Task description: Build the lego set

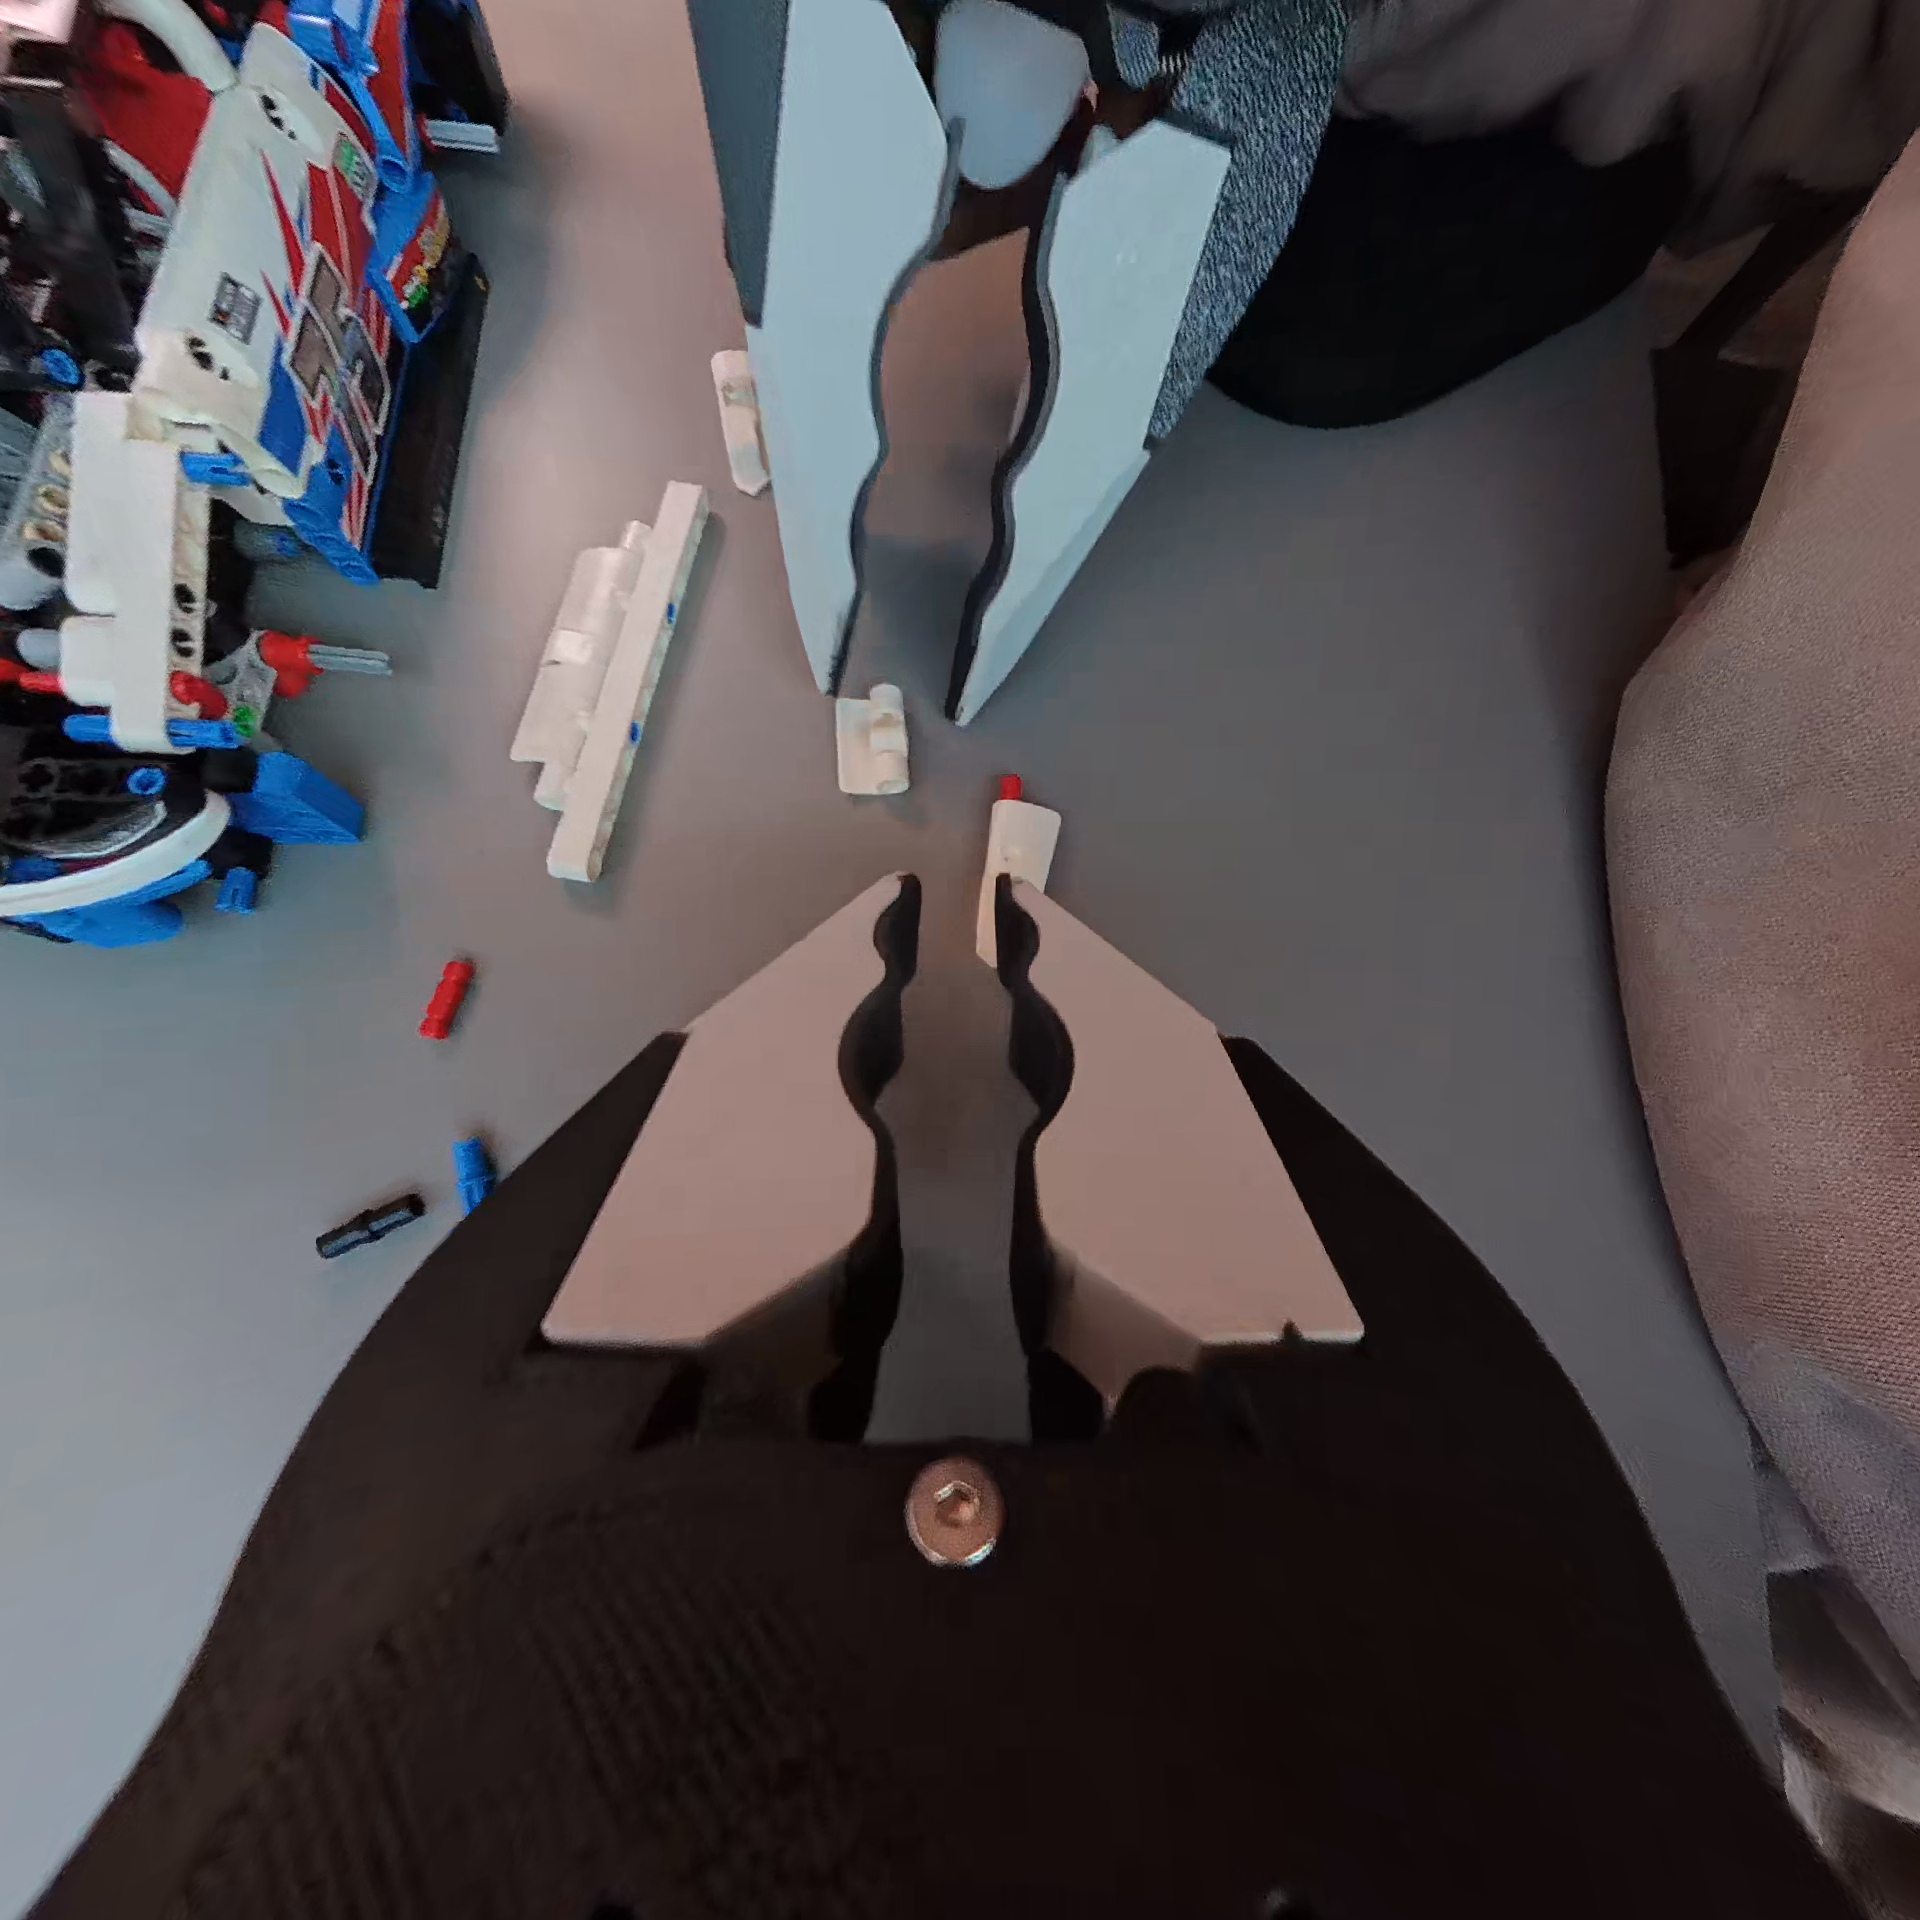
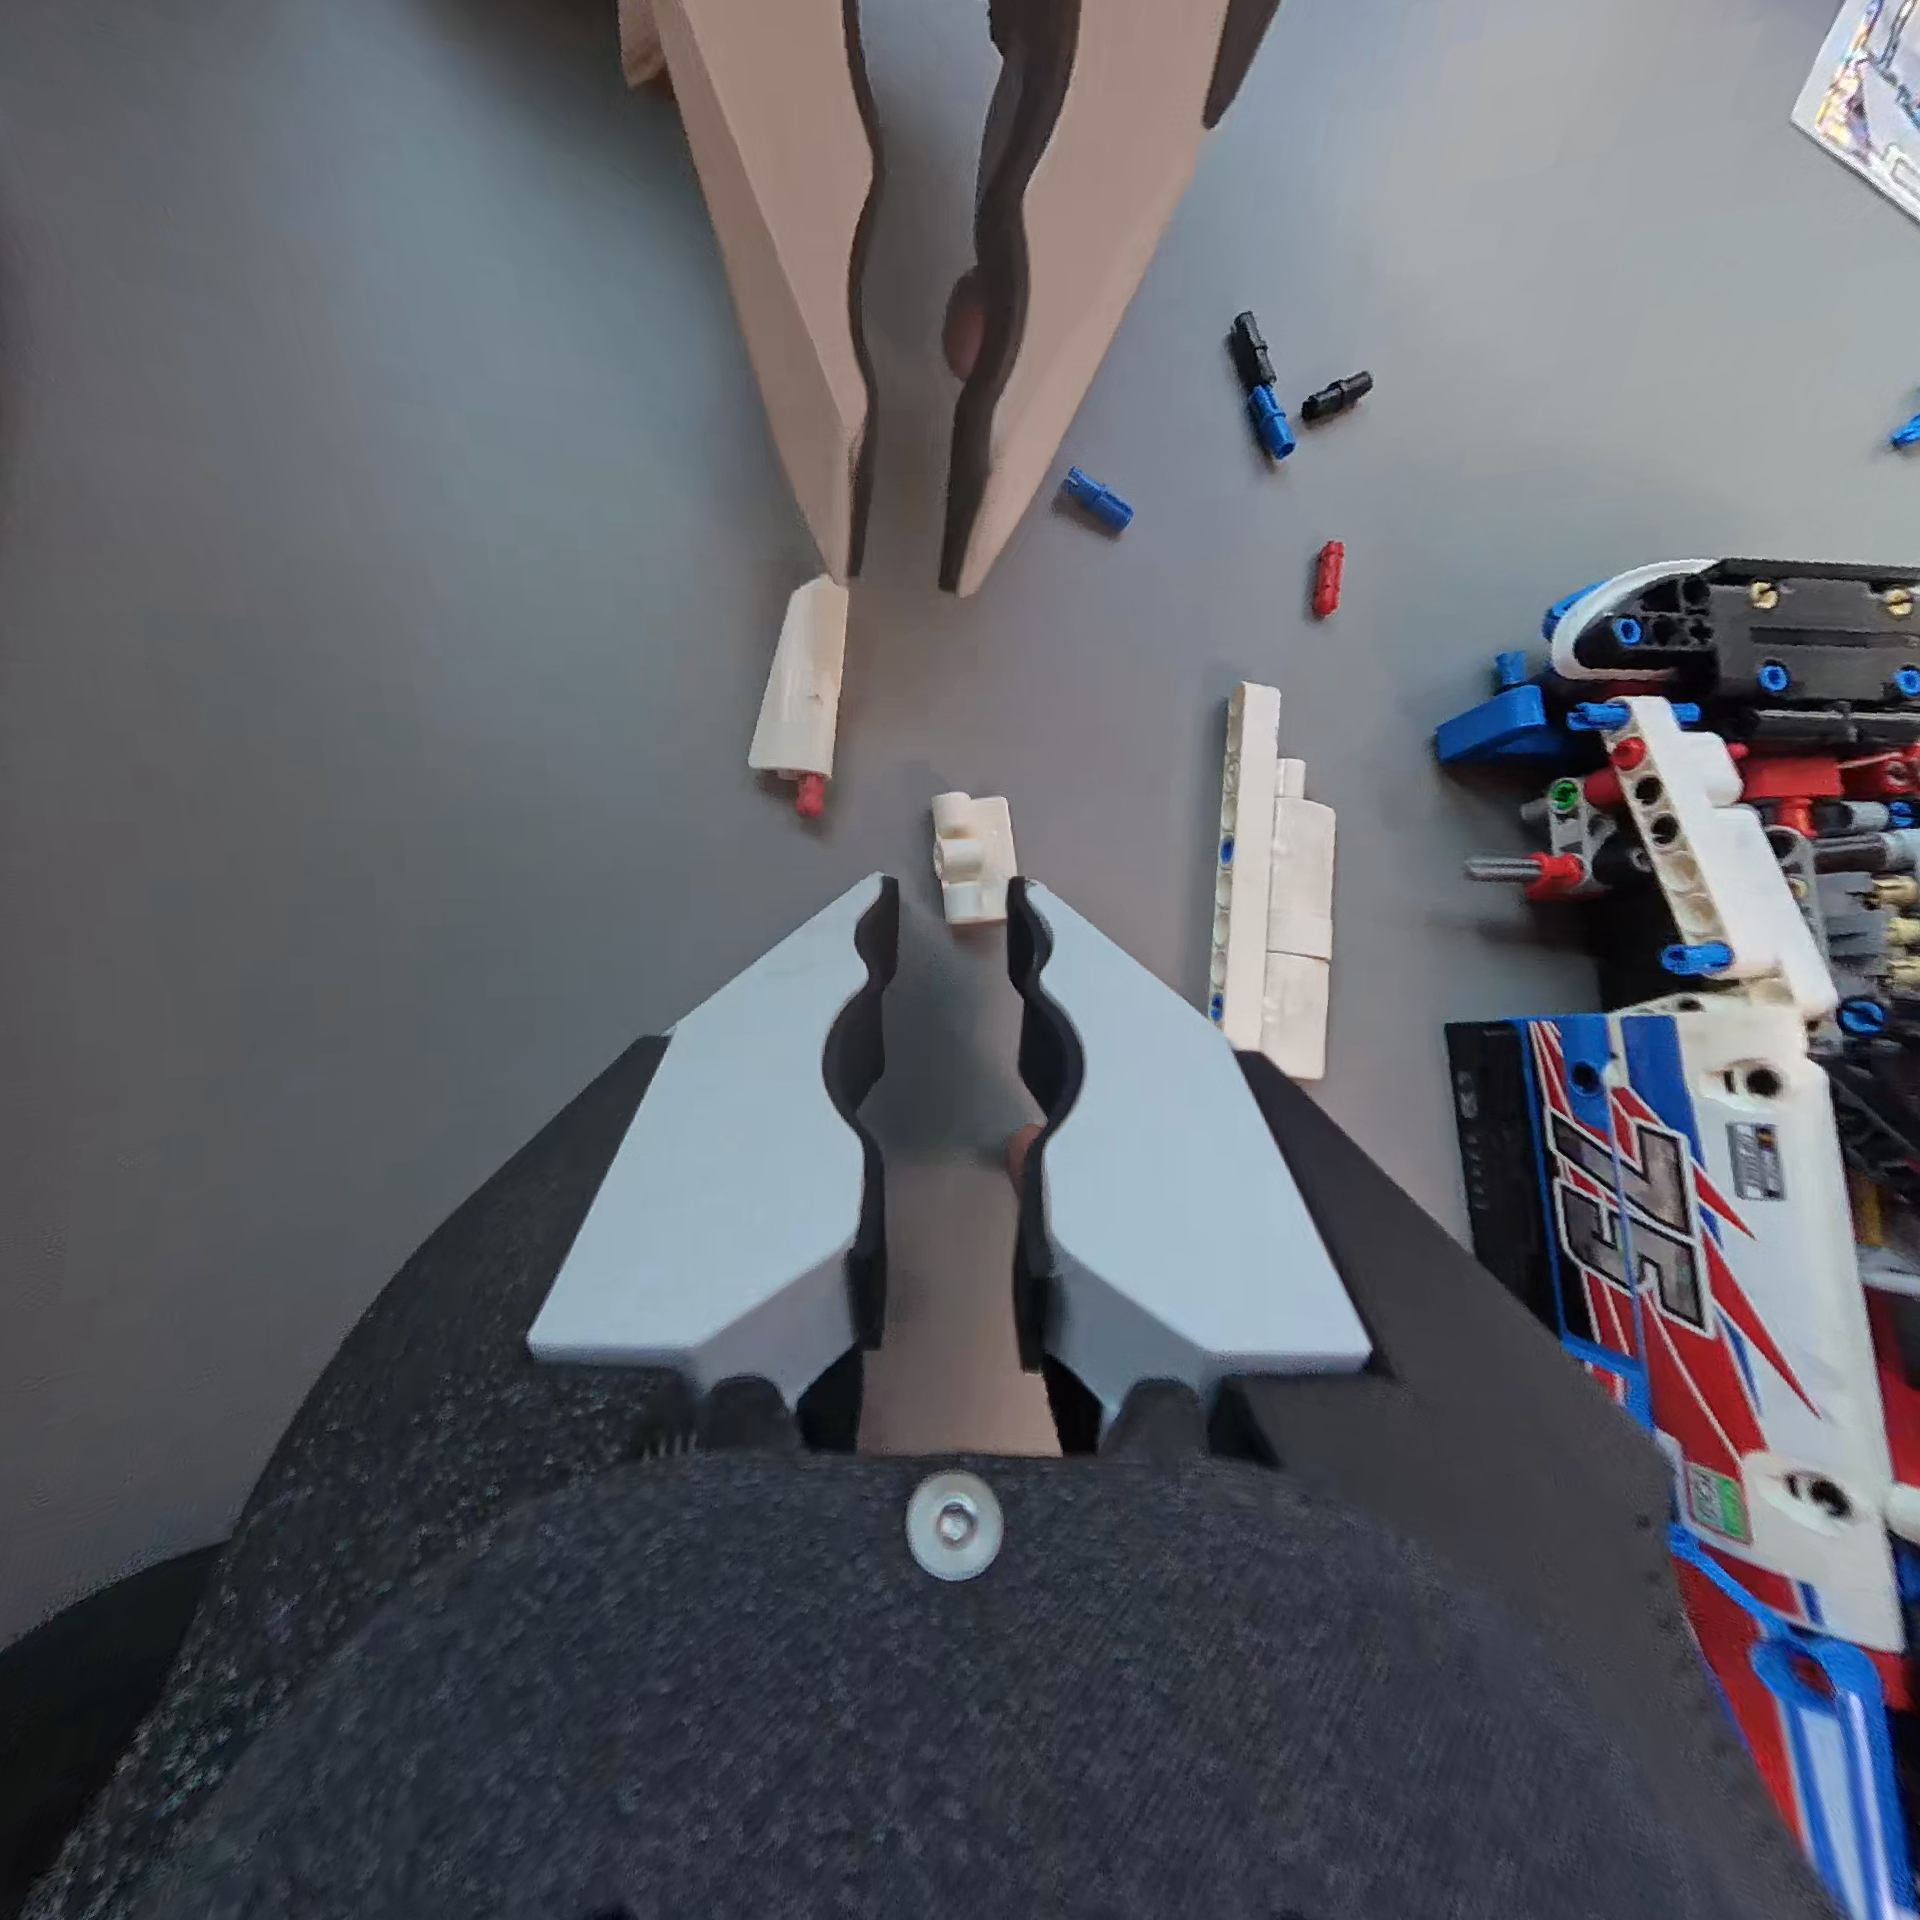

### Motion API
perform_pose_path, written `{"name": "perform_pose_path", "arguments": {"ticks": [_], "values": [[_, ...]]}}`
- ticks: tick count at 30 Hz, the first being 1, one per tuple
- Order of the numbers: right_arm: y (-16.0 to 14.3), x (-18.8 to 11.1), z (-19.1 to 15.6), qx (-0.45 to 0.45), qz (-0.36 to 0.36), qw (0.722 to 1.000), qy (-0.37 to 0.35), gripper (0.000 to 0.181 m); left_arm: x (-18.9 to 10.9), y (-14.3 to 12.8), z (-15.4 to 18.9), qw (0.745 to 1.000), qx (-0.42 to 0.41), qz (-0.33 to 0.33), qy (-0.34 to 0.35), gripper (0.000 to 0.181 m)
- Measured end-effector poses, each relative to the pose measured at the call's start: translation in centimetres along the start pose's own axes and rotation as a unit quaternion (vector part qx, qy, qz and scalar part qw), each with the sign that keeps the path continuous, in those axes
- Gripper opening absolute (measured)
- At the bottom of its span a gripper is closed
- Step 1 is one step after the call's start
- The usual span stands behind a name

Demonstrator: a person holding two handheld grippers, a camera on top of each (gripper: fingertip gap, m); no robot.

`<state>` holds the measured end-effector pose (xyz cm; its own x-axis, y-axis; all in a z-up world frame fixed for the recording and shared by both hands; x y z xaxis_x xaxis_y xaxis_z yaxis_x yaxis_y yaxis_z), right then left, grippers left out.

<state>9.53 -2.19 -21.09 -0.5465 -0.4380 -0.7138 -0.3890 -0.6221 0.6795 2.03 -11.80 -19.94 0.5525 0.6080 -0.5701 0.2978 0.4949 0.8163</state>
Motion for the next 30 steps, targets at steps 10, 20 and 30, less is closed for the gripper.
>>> {"name": "perform_pose_path", "arguments": {"ticks": [10, 20, 30], "values": [[1.3, -2.0, 0.1, 0.253, 0.155, 0.944, 0.146, 0.006, -0.1, 1.3, -0.4, 0.996, 0.005, 0.083, 0.018, 0.019], [2.4, -2.6, 0.2, 0.358, 0.254, 0.867, 0.236, 0.006, -0.1, 2.7, 1.3, 0.989, 0.023, 0.144, -0.019, 0.005], [4.1, -3.8, 0.5, 0.025, 0.271, 0.959, -0.083, 0.027, -1.0, 2.4, -2.0, 0.877, -0.369, 0.249, -0.182, 0.0]]}}
Point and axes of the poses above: each gripper's, where its closed fingertips meet, x out along the fingers, y out of its top, z = x × y across the jaws, the point moved 6 cm from there along -x, back along the fingers, and after that the axes turned 5 degrees about z, right-handed, at the moved point
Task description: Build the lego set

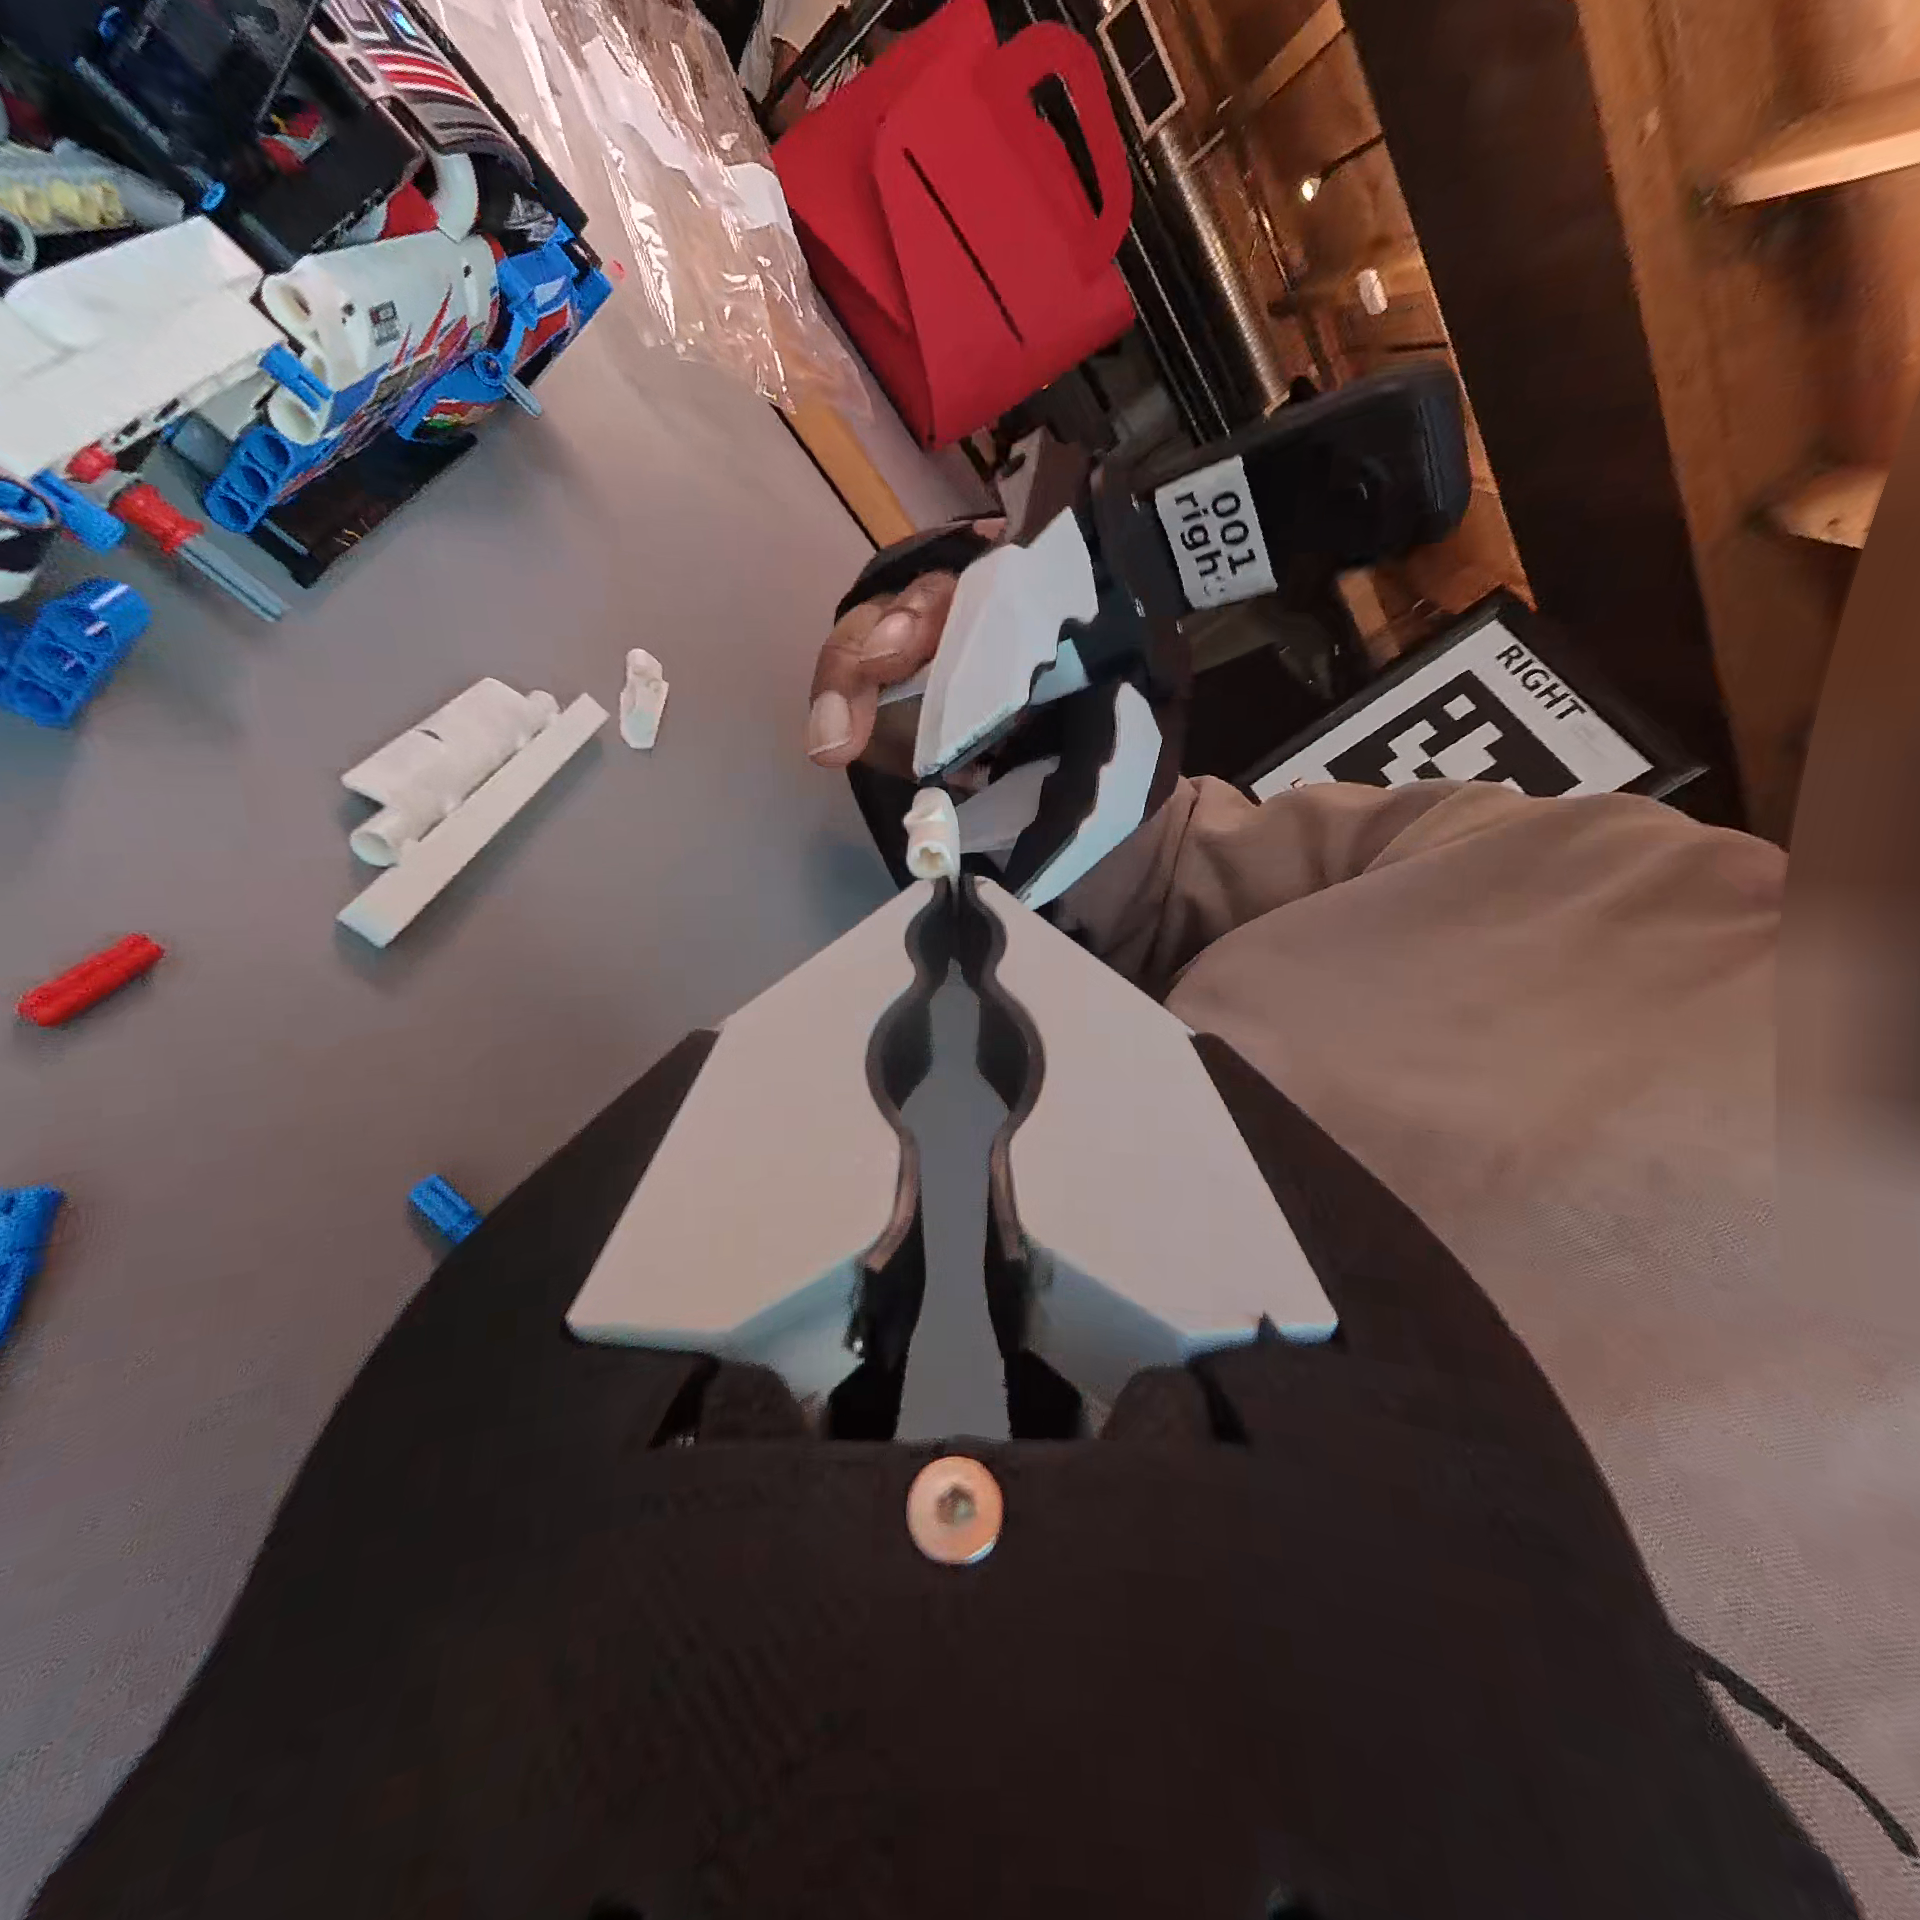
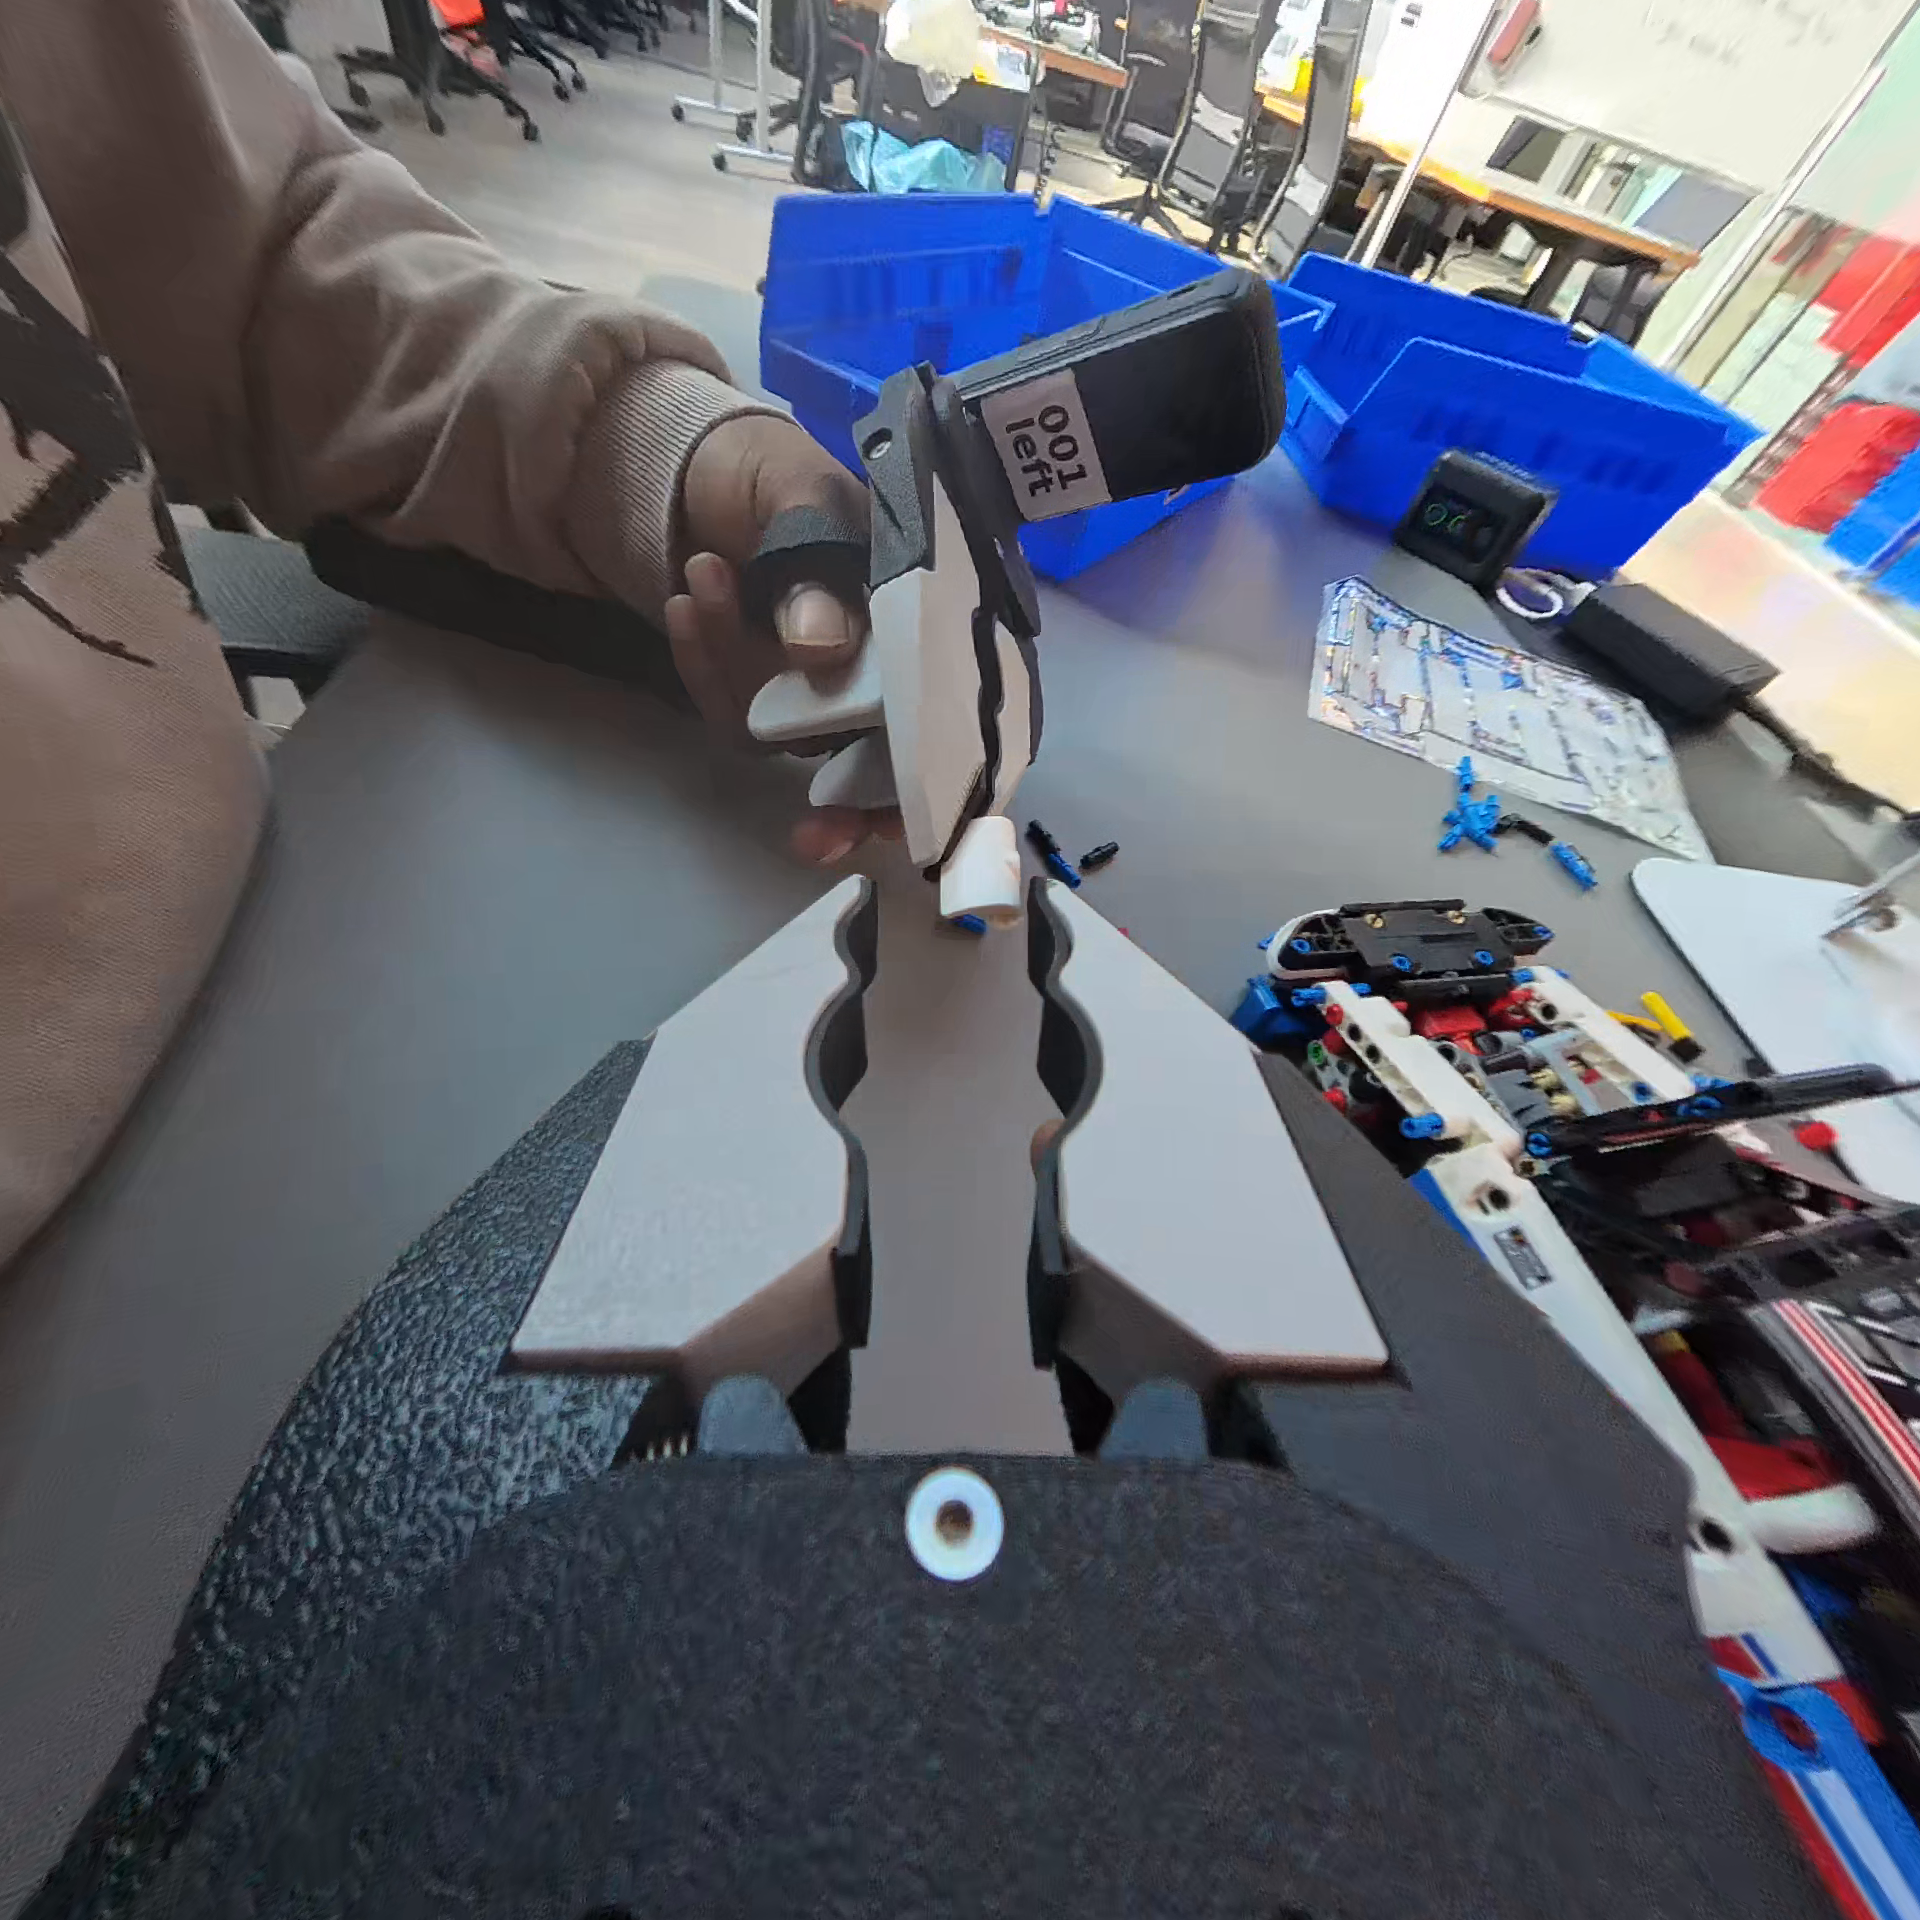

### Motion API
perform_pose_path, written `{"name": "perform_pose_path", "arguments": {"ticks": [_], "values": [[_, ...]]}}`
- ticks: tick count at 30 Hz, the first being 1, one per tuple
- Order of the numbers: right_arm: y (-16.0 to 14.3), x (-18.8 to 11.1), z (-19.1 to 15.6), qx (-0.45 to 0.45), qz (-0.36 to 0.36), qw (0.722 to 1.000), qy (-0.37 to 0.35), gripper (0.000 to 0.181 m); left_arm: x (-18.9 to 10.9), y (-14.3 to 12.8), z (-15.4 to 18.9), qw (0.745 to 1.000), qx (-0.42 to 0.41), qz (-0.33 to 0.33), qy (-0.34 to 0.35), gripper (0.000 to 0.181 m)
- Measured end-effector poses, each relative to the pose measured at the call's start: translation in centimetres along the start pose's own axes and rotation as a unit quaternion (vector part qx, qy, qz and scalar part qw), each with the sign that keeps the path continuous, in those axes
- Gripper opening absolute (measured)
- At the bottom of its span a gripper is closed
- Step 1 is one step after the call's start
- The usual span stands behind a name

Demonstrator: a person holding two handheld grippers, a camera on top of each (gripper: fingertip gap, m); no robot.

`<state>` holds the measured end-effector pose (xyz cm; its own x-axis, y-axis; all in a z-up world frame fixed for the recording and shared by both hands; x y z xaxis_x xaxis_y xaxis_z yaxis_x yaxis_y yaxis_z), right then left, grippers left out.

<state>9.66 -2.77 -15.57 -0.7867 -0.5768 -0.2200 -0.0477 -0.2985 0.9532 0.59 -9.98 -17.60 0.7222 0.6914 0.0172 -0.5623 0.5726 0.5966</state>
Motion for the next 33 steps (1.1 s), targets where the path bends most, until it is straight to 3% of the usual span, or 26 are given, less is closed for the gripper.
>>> {"name": "perform_pose_path", "arguments": {"ticks": [10, 13, 18, 22, 33], "values": [[-0.2, 0.3, -0.7, -0.01, -0.014, 1.0, 0.013, 0.015, 0.7, -0.8, 0.5, 0.999, -0.006, -0.024, -0.023, 0.0], [-0.1, 0.1, -0.6, 0.011, -0.004, 1.0, 0.02, 0.014, 0.8, -0.7, 0.8, 0.999, 0.026, -0.027, -0.023, 0.001], [-0.2, -0.8, 0.5, 0.038, 0.004, 0.999, 0.005, 0.014, 0.4, -0.6, 0.7, 0.984, 0.16, -0.058, 0.052, 0.023], [-0.3, -1.4, 0.9, 0.045, 0.004, 0.999, -0.004, 0.014, 0.1, -1.1, -0.3, 0.955, 0.248, -0.104, 0.122, 0.03], [-1.0, -1.5, 1.0, 0.044, -0.012, 0.999, -0.007, 0.014, 0.2, -1.7, -1.0, 0.925, 0.312, -0.142, 0.162, 0.037]]}}
Point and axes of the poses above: each gripper's, where its closed fingertips meet, x out along the fingers, y out of its top, z = x × y across the jaws, the point moved 6 cm from there along -x, back along the fingers, and after that the axes turned 5 degrees about z, right-handed, at the moved point
